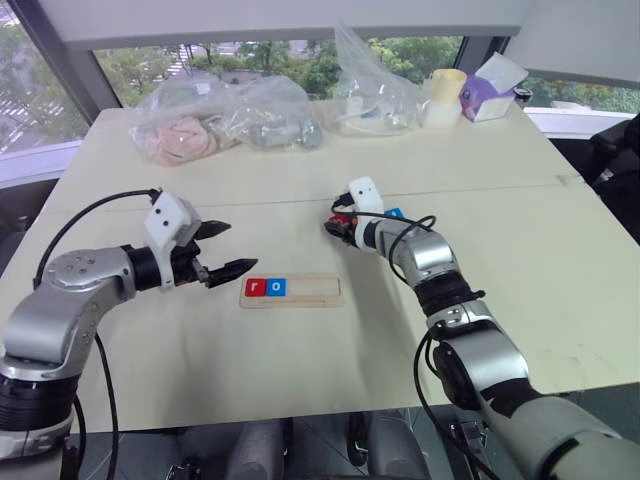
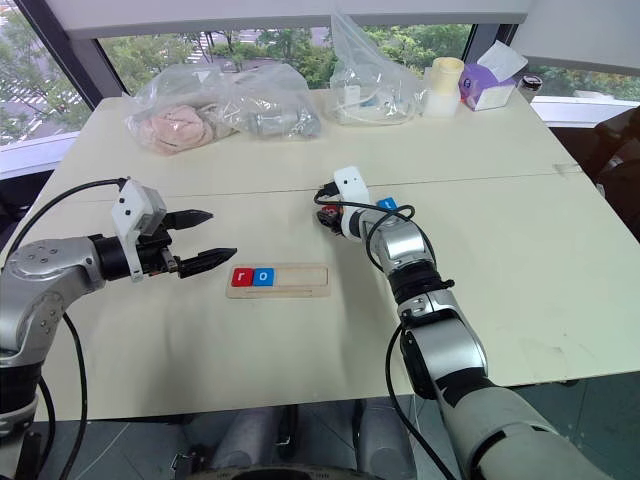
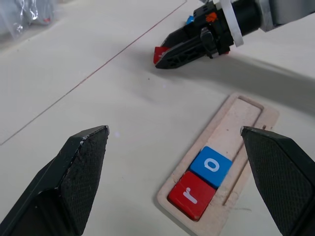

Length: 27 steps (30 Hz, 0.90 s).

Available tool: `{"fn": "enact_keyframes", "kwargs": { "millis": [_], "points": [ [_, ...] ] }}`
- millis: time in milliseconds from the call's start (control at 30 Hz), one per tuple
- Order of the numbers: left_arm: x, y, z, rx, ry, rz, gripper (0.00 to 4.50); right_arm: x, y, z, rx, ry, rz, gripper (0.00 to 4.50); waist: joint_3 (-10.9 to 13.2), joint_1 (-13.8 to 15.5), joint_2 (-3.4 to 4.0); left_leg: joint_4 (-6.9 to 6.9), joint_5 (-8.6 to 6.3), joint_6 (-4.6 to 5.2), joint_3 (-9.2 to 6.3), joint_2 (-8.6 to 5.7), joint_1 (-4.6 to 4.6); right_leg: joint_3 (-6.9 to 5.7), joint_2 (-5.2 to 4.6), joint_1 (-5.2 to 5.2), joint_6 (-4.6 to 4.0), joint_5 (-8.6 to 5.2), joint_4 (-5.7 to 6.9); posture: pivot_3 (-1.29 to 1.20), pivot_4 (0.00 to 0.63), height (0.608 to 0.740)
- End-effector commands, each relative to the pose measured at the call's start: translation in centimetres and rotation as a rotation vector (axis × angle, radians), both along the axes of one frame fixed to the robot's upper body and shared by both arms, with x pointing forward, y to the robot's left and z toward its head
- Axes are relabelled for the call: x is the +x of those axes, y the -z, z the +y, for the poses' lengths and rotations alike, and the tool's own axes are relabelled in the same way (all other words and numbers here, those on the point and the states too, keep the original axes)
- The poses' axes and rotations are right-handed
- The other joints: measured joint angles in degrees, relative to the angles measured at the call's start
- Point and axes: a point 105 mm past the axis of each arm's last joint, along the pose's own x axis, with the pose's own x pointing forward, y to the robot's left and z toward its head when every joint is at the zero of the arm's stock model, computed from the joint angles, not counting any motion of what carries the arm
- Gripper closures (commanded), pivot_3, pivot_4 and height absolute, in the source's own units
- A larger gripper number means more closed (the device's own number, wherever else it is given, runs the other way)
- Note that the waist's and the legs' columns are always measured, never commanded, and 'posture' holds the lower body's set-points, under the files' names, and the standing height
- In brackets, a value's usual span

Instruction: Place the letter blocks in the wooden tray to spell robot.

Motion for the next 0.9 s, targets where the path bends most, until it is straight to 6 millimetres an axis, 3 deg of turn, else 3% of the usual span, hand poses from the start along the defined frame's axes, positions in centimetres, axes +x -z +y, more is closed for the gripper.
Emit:
{"fn": "enact_keyframes", "kwargs": {
  "millis": [33, 67, 133, 167, 200, 367, 433, 533, 600, 700, 800, 900],
  "points": [
    [0.1, -0.6, -0.4, 0.011, 0.02, -0.034, 0.0, -0.1, -0.5, 0.3, 0.014, -0.005, -0.014, 1.89, 0.0, 0.0, 0.0, 0.0, 0.0, 0.0, 0.0, 0.0, 0.0, 0.0, 0.0, 0.0, 0.0, 0.0, 0.0, 0.0, 0.15, 0.74],
    [0.2, -0.6, -0.4, 0.01, 0.02, -0.035, 0.0, -0.1, -0.5, 0.3, 0.019, -0.006, -0.016, 2.31, 0.0, 0.0, 0.0, -0.01, 0.0, 0.0, 0.0, 0.0, 0.0, 0.0, 0.0, 0.0, 0.0, 0.0, 0.0, 0.0, 0.15, 0.74],
    [0.2, -0.4, -0.5, 0.011, 0.024, -0.038, 0.0, -0.1, -0.2, 0.2, 0.002, 0.001, -0.014, 2.59, 0.0, 0.0, 0.0, -0.01, 0.0, 0.0, 0.0, 0.0, 0.0, 0.0, 0.0, -0.01, 0.0, 0.0, 0.0, 0.0, 0.15, 0.74],
    [0.3, -0.4, -0.6, 0.011, 0.027, -0.04, 0.0, -0.1, -0.1, 0.2, -0.002, 0.002, -0.014, 3.14, 0.0, -0.01, 0.0, -0.01, 0.0, 0.0, 0.0, 0.0, 0.0, 0.0, 0.0, -0.01, 0.01, -0.01, 0.0, 0.0, 0.15, 0.74],
    [0.3, -0.4, -0.7, 0.01, 0.031, -0.041, 0.0, -0.1, -0.1, 0.2, -0.007, 0.003, -0.013, 3.31, 0.0, -0.01, 0.0, -0.01, 0.0, 0.0, 0.0, 0.0, 0.0, 0.0, 0.0, -0.02, 0.01, -0.01, 0.0, 0.0, 0.15, 0.74],
    [0.3, -0.3, -1.0, 0.006, 0.039, -0.041, 0.0, 0.2, -0.4, -0.3, -0.044, 0.026, -0.047, 3.31, 0.0, 0.0, 0.0, -0.01, 0.0, 0.0, 0.0, 0.01, 0.0, 0.0, 0.0, -0.02, 0.02, -0.01, 0.0, 0.0, 0.15, 0.74],
    [0.1, -0.3, -1.2, 0.003, 0.053, -0.038, 0.0, 0.3, -2.0, -0.4, -0.014, 0.041, -0.091, 3.31, 0.0, 0.05, 0.0, -0.01, 0.0, 0.0, 0.01, 0.01, 0.0, 0.0, 0.0, -0.02, 0.01, -0.02, 0.0, 0.0, 0.15, 0.74],
    [-0.5, -0.3, -1.9, 0.001, 0.083, -0.033, 0.0, -0.5, -6.1, -1.8, 0.041, 0.094, -0.188, 3.31, 0.01, 0.34, 0.02, -0.01, 0.0, 0.0, -0.01, 0.07, -0.14, 0.0, -0.01, -0.13, 0.01, -0.02, -0.01, 0.0, 0.15, 0.74],
    [-1.0, -0.5, -2.6, 0.003, 0.115, -0.034, 0.0, -2.4, -7.8, -3.3, 0.074, 0.142, -0.216, 3.31, 0.01, 0.36, 0.02, 0.01, 0.0, 0.0, 0.01, 0.05, -0.44, 0.05, -0.04, -0.43, -0.05, 0.05, 0.04, 0.0, 0.15, 0.74],
    [-1.3, -0.7, -3.4, 0.004, 0.144, -0.04, 0.0, -5.6, -7.8, -4.8, 0.093, 0.188, -0.162, 3.31, -0.01, 0.52, -0.02, -0.01, 0.0, 0.01, 0.01, 0.01, -0.57, 0.05, -0.1, -0.53, -0.1, 0.09, 0.06, 0.0, 0.15, 0.74],
    [-1.8, -0.8, -4.8, -0.001, 0.207, -0.036, 0.0, -9.5, -5.7, -7.7, 0.063, 0.326, -0.054, 3.31, -0.02, 0.63, -0.03, -0.03, -0.01, 0.01, -0.01, 0.02, -0.57, 0.04, -0.1, -0.52, -0.07, 0.05, 0.05, 0.0, 0.15, 0.74],
    [-2.2, 0.3, -5.4, 0.064, 0.257, -0.012, 0.0, -12.1, -3.9, -9.5, 0.05, 0.452, 0.03, 3.31, 0.0, 0.42, 0.0, -0.01, -0.01, 0.0, 0.01, 0.04, -0.53, 0.04, -0.09, -0.52, 0.06, -0.06, 0.05, 0.0, 0.15, 0.74]
  ]
}}
